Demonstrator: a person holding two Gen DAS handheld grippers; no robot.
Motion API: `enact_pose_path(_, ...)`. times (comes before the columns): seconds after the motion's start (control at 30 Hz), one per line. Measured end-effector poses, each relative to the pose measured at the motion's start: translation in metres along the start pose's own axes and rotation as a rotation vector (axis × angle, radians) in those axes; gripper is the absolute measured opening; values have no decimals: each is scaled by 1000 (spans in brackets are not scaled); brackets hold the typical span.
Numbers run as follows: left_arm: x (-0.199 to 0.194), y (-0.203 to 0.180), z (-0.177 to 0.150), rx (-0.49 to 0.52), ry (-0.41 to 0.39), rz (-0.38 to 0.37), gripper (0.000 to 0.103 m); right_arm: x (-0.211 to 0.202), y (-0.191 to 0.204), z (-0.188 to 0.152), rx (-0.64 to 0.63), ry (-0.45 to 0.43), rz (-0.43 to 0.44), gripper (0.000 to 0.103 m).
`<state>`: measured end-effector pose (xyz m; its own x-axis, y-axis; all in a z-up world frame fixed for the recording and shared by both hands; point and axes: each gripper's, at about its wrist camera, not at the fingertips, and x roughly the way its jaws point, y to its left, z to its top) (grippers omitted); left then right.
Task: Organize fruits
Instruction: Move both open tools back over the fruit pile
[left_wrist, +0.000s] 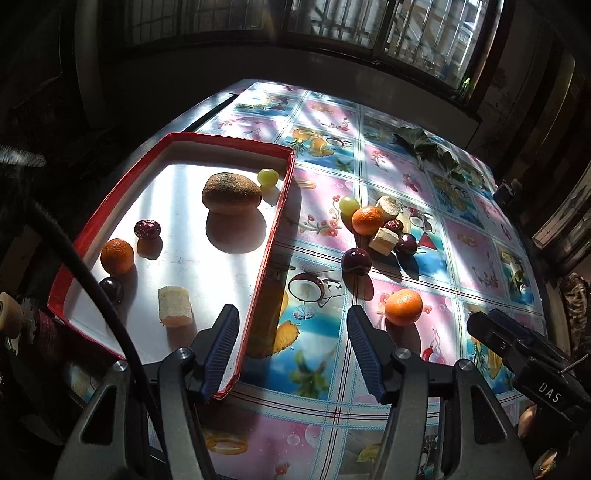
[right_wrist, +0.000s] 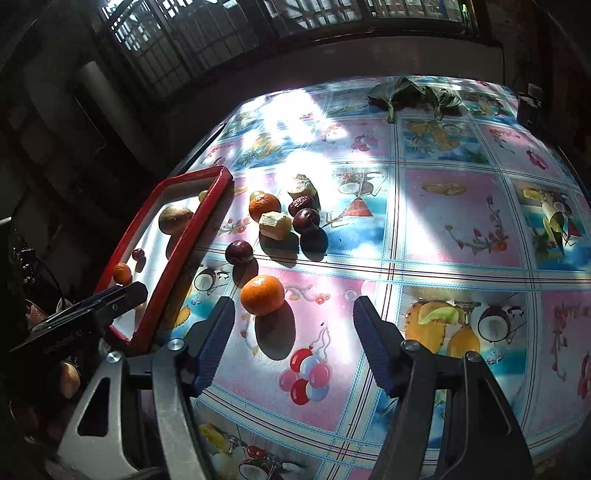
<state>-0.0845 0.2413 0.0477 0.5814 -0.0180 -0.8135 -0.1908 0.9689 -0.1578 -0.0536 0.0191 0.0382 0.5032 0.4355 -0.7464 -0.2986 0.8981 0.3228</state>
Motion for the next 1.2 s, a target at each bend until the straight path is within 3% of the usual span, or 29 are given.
enact_pose_path(0.3,6,-22,-11,42,35,-20,61,-10,-17,-9,-31,-27,-212,68)
enact_pose_path(1.0,27,-53,-18,105,93,-49,61,1,-25,0,-23,-18,-185,68)
enact_pose_path(1.2,42,-66,-13,121,108,-95,61,14,-24,14,-33,-24,-81,63)
